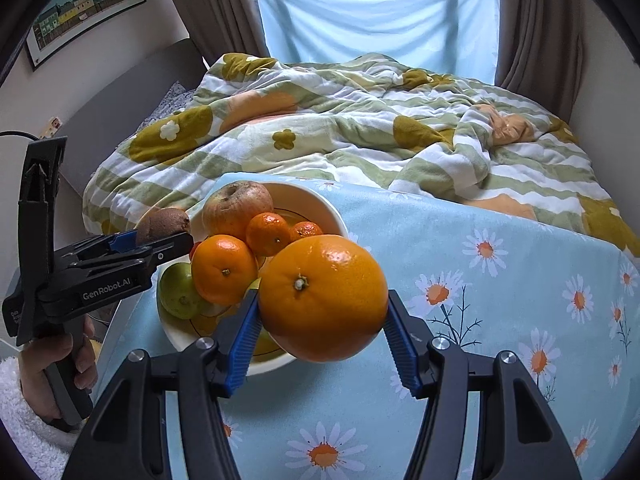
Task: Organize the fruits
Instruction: 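Carry the kiwi and orange to the bowl and release the kiwi from the left gripper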
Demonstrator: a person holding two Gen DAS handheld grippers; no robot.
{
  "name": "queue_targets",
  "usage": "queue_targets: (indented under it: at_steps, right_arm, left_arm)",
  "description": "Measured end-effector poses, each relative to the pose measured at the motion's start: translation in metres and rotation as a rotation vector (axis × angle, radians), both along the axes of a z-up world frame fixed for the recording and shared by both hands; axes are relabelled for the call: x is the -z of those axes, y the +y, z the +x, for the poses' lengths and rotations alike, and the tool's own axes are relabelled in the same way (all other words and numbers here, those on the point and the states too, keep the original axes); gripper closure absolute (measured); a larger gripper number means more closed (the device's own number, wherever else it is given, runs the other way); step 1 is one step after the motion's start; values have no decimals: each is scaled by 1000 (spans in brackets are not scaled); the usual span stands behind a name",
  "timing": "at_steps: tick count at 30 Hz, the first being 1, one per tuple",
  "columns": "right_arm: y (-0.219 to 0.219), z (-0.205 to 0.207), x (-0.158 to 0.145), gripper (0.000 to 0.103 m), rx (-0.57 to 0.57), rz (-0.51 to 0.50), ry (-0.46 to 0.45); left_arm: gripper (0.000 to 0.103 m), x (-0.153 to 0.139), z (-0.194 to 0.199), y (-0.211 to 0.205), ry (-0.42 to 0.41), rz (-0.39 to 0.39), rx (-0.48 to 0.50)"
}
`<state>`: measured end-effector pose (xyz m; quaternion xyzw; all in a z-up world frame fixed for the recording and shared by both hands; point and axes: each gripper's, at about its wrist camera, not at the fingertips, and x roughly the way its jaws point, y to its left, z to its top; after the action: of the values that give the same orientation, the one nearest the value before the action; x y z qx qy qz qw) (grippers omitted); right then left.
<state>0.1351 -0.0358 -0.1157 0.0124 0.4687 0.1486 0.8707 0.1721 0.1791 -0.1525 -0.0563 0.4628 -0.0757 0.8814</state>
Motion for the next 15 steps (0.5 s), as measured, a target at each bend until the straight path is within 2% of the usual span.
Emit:
queue_targets:
  at_steps: [7,9,10,11,15]
  right_arm:
    - [-2,-6,3,48,41,-4,7]
    - [-3,-8,2,48,46,-3,9]
    - [-4,-9,1,48,46,-4,9]
    - [-4,-8,2,48,43,-5,8]
    - [-6,-12,-1,48,30,-6,6]
  left_arm:
    - [34,5,6,4,4,-6,23]
    - [22,4,7,5,2,12,7]
    - [8,2,6,7,-5,22,-2]
    - [0,0,5,8,-15,19,-4]
    - [0,-11,-2,13,-33,22,-34]
